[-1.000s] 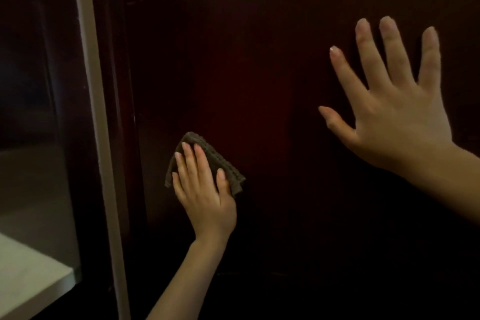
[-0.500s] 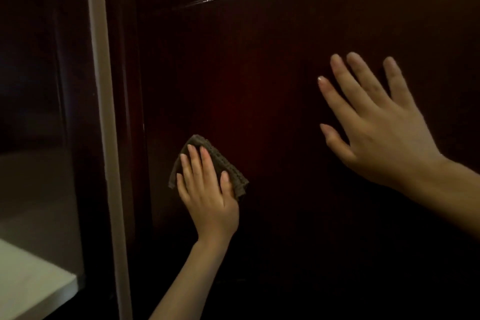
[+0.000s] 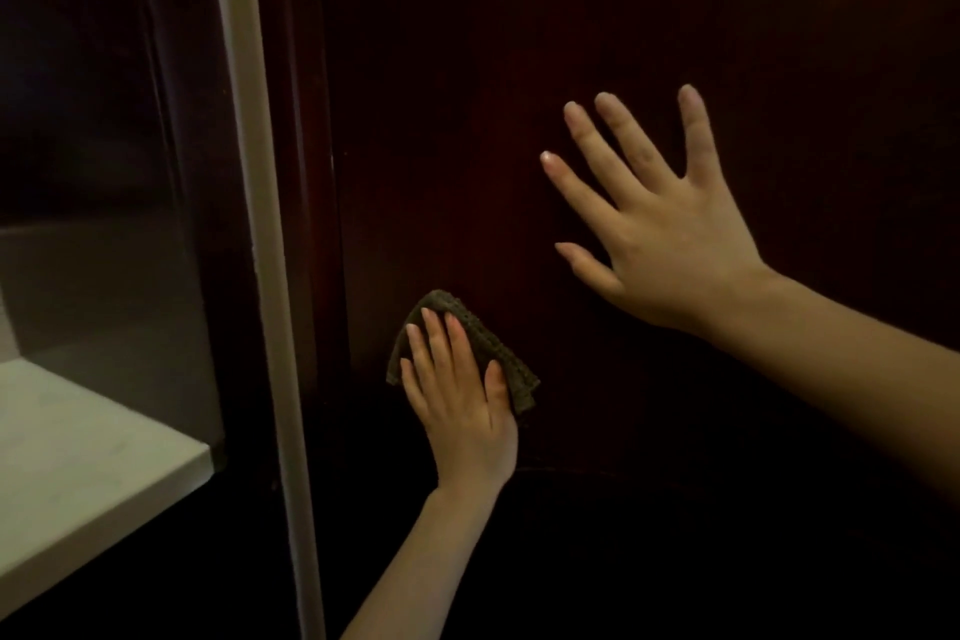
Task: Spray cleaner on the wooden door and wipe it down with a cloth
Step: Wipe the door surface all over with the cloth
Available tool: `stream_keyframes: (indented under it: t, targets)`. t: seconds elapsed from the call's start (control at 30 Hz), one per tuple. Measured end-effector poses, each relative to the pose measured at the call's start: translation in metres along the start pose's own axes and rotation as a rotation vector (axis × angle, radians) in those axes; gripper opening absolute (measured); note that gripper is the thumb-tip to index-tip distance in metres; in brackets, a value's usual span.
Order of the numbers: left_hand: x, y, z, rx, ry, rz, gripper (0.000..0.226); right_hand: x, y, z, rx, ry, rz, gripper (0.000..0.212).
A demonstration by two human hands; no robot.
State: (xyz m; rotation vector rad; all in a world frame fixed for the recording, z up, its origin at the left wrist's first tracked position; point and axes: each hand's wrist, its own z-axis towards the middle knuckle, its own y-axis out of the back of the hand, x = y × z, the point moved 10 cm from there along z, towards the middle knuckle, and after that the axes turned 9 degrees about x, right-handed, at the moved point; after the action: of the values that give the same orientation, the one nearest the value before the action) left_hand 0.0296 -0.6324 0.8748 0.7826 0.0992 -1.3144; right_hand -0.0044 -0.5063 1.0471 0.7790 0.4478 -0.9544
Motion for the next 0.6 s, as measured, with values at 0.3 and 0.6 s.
stream_keyframes:
  t: [0.3, 0.6]
  targets:
    - [0.007, 0.048, 0.065, -0.006, -0.19, 0.103, 0.057, 0.003, 0.0, -0.001, -0.034, 0.014, -0.04, 0.068]
    - [0.038, -0.004, -0.009, 0.058, -0.001, 0.016, 0.057, 0.005, 0.001, -0.001, -0.051, 0.014, -0.047, 0.069]
